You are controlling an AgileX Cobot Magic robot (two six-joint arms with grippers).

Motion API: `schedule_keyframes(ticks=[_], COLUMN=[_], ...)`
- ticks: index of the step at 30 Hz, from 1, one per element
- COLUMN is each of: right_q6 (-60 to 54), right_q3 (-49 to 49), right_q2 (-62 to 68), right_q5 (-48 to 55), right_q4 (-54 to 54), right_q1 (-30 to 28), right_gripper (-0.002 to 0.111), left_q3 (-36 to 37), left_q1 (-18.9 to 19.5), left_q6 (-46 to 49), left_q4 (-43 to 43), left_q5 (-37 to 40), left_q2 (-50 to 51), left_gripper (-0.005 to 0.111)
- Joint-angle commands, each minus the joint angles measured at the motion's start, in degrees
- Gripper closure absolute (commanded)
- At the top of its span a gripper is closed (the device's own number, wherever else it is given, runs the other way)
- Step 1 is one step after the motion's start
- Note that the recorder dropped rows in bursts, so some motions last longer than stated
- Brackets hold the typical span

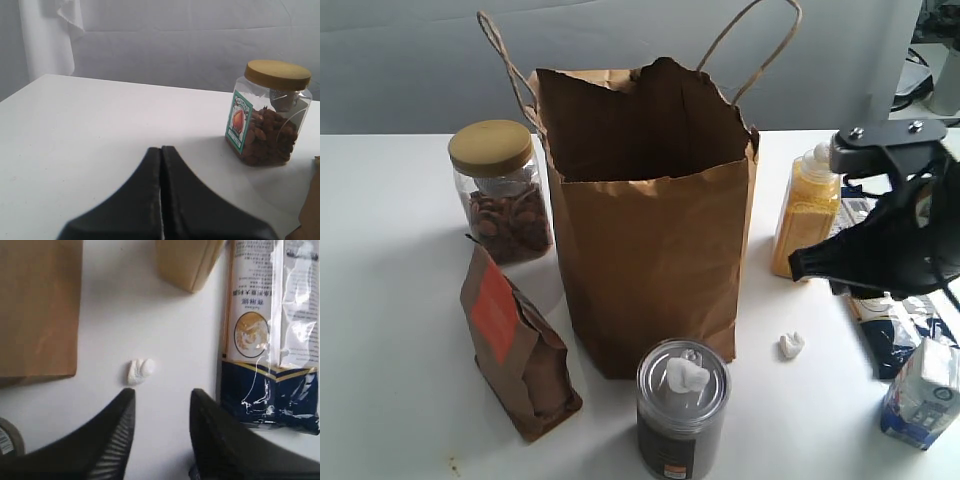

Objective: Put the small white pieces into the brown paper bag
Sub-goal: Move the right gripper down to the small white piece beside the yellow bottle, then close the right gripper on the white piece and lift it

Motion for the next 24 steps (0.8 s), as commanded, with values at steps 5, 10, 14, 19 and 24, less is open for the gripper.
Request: schedule_keyframes(ticks=[5,10,14,19,24], right_q6=[1.83,1.83,1.83,1.83,1.83], right_q3=[-0.38,-0.38,-0.38,-0.38,-0.38], right_q2=[12.69,17.02,19.27,21.91,23.69], right_q5=[-7.37,-12.18,-13.24,-15.22,-15.71], right_q4=[-0.32,0.15,1.03,1.67,1.67], right_q1=[0.23,0.26,1.54,2.45,2.57], right_gripper=[0.056,0.056,0.056,0.056,0.057], left_q3=[0.2,0.2,0.2,0.2,0.2], left_q1=[-0.45,-0.45,-0.45,-0.45,-0.45], left_q6=[-0.15,-0.27,-0.15,-0.15,-0.15], left_q4=[-0.45,-0.45,-0.45,-0.45,-0.45], left_q5=[-0.11,-0.11,-0.11,-0.11,-0.11], left_q2=[-0.2,-0.2,-0.2,-0.2,-0.2], left_gripper=[0.107,0.107,0.107,0.107,0.107])
